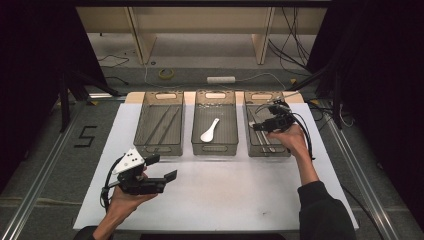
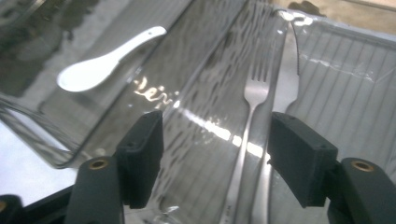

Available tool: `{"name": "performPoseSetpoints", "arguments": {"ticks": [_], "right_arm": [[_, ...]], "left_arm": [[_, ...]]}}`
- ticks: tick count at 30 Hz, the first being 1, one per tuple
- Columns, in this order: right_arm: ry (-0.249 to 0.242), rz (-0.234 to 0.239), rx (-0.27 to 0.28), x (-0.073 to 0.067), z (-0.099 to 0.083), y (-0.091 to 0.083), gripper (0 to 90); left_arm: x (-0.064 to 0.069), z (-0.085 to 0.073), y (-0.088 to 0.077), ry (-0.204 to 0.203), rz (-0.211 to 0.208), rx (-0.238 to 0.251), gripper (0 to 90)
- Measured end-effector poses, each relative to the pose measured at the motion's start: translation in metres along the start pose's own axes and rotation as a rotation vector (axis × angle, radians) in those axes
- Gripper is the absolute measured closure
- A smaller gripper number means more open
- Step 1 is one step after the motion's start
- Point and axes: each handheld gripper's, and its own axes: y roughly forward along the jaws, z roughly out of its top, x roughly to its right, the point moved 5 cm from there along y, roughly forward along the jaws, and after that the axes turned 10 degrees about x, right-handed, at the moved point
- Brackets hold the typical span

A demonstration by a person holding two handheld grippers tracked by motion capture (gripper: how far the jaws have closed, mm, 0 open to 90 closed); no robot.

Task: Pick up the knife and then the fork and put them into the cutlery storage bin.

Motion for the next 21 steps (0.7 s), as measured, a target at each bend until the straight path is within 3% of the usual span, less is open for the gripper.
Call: {"name": "performPoseSetpoints", "arguments": {"ticks": [9,21], "right_arm": [[-0.005,0.021,0.082,-0.015,-0.004,-0.015,33.9],[-0.052,0.058,0.184,-0.044,-0.014,-0.038,31.6]], "left_arm": [[0.000,0.000,0.000,0.001,0.000,0.000,15.5],[0.000,-0.001,0.000,0.002,0.001,-0.007,15.5]]}}
